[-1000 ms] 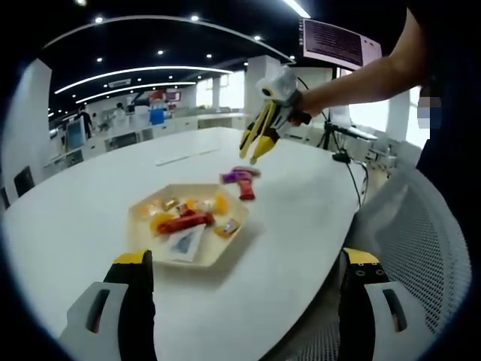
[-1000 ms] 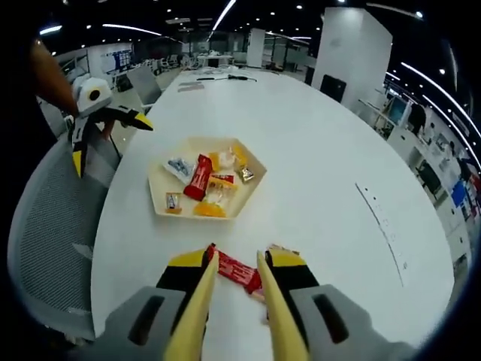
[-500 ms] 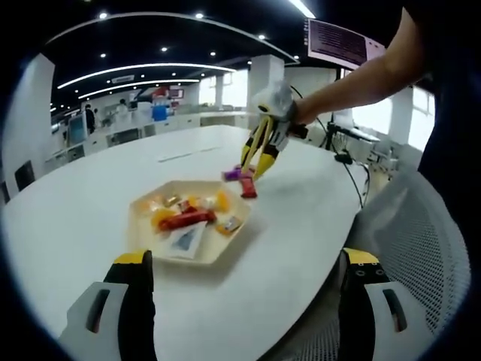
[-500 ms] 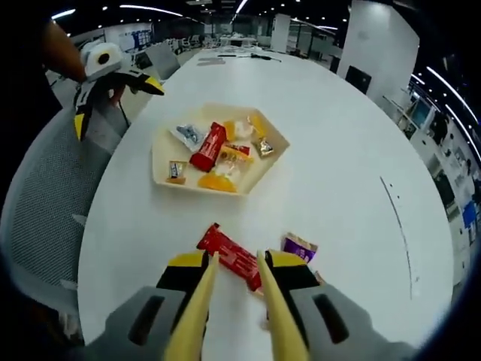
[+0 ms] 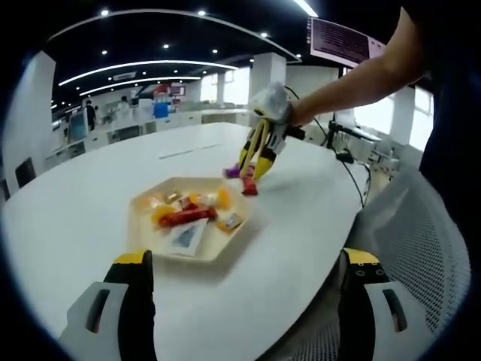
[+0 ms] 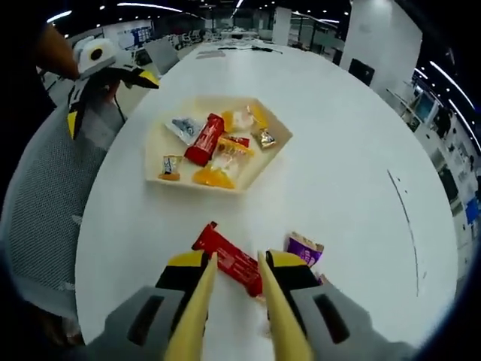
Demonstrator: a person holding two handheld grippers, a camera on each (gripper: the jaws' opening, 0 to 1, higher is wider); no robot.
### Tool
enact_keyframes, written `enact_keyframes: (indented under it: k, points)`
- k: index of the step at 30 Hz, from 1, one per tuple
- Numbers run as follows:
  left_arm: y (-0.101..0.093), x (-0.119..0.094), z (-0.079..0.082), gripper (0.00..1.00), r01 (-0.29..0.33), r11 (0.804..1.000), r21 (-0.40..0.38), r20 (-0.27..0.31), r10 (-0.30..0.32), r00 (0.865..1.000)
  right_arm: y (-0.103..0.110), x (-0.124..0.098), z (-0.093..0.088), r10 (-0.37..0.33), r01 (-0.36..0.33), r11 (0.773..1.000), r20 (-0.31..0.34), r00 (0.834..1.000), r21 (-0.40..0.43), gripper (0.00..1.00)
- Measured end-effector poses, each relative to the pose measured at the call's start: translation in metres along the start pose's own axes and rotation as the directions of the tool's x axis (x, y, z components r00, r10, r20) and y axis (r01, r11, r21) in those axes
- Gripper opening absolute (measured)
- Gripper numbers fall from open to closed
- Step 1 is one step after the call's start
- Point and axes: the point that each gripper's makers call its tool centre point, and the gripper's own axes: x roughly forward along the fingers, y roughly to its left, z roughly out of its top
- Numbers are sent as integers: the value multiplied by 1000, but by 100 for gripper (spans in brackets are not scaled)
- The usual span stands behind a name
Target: Place the target food into the container with the food tongs after gripping and lifting it, then release it inside without dropping or visibly crushing the food.
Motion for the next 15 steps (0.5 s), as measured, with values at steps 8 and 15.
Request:
enact_keyframes:
  k: [8, 15]
  points:
    - [0, 0, -1, 99, 1, 1000, 1, -4, -1, 1000, 17, 0, 11, 48, -47, 998, 29, 998, -32, 29]
    - [0, 0, -1, 99, -1, 1000, 1, -5, 1, 1000, 12, 0, 8, 72, -70, 995, 30, 997, -73, 30]
